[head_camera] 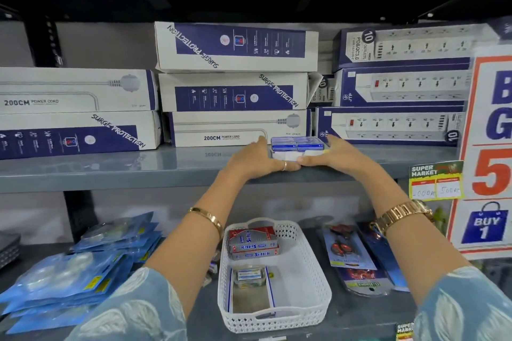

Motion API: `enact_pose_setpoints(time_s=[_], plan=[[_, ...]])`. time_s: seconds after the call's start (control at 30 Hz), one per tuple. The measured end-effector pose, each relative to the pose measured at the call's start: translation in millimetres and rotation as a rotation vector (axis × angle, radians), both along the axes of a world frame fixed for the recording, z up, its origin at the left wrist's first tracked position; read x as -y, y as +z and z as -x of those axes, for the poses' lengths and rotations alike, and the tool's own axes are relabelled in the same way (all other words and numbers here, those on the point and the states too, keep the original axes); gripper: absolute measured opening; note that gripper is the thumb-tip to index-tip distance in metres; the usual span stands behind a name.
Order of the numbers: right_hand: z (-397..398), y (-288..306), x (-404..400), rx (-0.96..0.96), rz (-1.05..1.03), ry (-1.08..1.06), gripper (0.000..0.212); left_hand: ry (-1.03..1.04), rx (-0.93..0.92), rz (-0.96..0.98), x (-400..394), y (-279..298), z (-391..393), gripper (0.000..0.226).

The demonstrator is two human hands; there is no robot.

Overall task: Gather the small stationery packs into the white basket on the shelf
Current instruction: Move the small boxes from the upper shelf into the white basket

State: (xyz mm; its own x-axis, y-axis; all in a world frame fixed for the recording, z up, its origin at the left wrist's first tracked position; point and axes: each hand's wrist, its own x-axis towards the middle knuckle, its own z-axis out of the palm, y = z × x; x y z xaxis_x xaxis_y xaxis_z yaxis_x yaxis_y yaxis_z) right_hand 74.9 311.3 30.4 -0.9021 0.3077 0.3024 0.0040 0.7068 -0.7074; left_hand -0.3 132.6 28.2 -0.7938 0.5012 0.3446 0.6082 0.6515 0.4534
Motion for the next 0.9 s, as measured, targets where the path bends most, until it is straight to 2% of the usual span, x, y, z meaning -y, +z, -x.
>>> enact_pose_setpoints(time_s=[0.03, 0.07, 0.13, 0.17, 0.3, 0.47, 0.6, 0.7, 0.8, 0.9], plan=[[-0.7, 2.9, 0.0, 0.006, 0.028, 0.037, 0.044, -0.049, 0.074, -0.014, 0.1, 3.2, 2.9, 0.088], [0.5, 4.9, -1.2, 0.020, 0.041, 0.067, 0.033, -0.096, 0.140, -0.029, -0.1, 5.7, 6.9, 0.075], [2.4, 5.9, -2.4, 0.038, 0.061, 0.115, 0.025, -0.163, 0.233, -0.037, -1.0, 8.2, 13.7, 0.035], [2.3, 5.8, -1.8, 0.037, 0.069, 0.126, 0.021, -0.190, 0.258, -0.034, -1.2, 8.4, 15.6, 0.028], [1.1, 3.6, 0.4, 0.026, 0.079, 0.155, 0.020, -0.237, 0.250, -0.003, -1.2, 5.5, 14.0, 0.056], [-10.8, -1.8, 0.9, 0.009, 0.082, 0.161, 0.027, -0.278, 0.221, -0.017, 6.1, 5.8, -1.6, 0.056], [-26.1, -12.0, -0.9, -0.057, 0.107, 0.135, 0.044, -0.217, 0.074, 0.002, 17.6, -1.5, -19.0, 0.060], [-42.6, -16.1, 5.1, -0.112, 0.171, 0.192, 0.032, -0.190, 0.004, 0.019, 23.3, -8.7, -34.0, 0.060], [-58.2, -22.4, 9.9, -0.178, 0.214, 0.256, 0.034, -0.226, 0.054, -0.096, 29.5, -16.8, -49.2, 0.072], [-76.6, -30.3, 14.9, -0.224, 0.254, 0.297, 0.046, -0.333, 0.181, -0.273, 39.7, -28.4, -66.9, 0.060]])
